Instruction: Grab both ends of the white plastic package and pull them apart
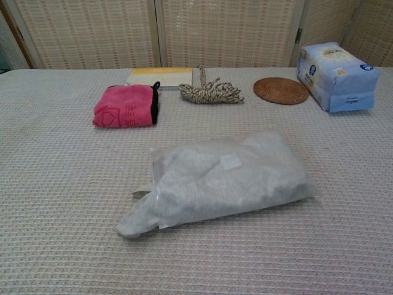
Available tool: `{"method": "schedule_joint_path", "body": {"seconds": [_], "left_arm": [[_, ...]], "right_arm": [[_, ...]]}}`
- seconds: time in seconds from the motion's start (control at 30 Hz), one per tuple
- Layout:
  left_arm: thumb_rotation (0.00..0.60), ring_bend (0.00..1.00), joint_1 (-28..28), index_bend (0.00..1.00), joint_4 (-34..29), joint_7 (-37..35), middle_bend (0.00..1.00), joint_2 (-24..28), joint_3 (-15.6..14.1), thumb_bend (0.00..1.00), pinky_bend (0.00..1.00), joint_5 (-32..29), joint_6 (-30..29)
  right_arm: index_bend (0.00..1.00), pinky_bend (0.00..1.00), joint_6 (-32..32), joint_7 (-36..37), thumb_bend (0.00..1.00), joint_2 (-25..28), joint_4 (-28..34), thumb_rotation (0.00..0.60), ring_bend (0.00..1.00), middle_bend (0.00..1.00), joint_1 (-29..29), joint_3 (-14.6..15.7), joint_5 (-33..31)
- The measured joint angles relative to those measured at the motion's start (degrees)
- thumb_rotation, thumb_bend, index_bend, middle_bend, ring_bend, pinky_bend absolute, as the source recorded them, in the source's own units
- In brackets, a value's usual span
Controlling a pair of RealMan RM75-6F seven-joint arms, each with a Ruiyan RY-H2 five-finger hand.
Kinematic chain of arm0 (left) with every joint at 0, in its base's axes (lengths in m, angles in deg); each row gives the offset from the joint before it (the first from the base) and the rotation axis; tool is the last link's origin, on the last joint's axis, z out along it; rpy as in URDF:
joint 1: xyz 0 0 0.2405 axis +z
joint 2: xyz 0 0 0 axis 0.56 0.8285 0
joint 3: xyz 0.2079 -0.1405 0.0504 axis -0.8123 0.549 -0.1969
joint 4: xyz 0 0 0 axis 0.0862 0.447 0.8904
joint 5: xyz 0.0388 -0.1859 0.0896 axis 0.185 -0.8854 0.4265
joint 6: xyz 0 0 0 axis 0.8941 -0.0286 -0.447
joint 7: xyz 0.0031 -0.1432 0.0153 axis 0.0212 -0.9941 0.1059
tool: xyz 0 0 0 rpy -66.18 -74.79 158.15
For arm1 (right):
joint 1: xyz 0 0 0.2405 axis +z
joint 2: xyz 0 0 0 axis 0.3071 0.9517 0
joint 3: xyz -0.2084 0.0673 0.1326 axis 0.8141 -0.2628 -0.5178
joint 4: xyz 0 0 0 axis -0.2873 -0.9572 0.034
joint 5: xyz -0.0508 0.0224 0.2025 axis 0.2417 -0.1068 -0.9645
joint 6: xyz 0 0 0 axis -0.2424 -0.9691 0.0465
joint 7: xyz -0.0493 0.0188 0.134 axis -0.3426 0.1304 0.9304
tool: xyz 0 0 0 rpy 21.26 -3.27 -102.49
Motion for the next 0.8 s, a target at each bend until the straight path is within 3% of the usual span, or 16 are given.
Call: {"method": "schedule_joint_path", "body": {"seconds": [0.2, 0.37, 0.63, 0.8], "left_arm": [[0.600, 0.05, -0.34, 0.32, -0.18, -2.00, 0.20, -0.11, -0.92, 0.18, 0.12, 1.47, 0.73], [0.600, 0.09, -1.23, 0.34, 0.01, -6.30, 0.23, -0.40, -3.24, 0.17, 0.24, 5.94, 1.93], [0.600, 0.06, -3.43, 0.47, 3.81, -13.69, 0.20, -6.33, -6.27, 0.15, 0.14, 13.66, 2.97], [0.600, 0.03, -5.28, 0.50, 7.66, -17.80, 0.17, -13.56, -6.51, 0.18, 0.11, 15.33, 3.74]], "right_arm": [[0.12, 0.00, -0.53, 0.38, 0.12, 0.31, 0.01, 0.600, 0.00, 0.00, -0.27, 0.06, 0.25], [0.12, 0.00, -0.37, -0.71, 0.12, 0.29, 0.22, 0.600, 0.00, 0.00, -0.32, 0.58, 0.89], [0.12, 0.00, -0.02, -3.29, 0.12, -0.33, 0.19, 0.600, 0.00, 0.00, -0.34, 0.63, 0.57], [0.12, 0.00, 0.77, -4.76, 0.12, -1.13, -0.04, 0.600, 0.00, 0.00, -0.02, 0.55, 0.17]]}}
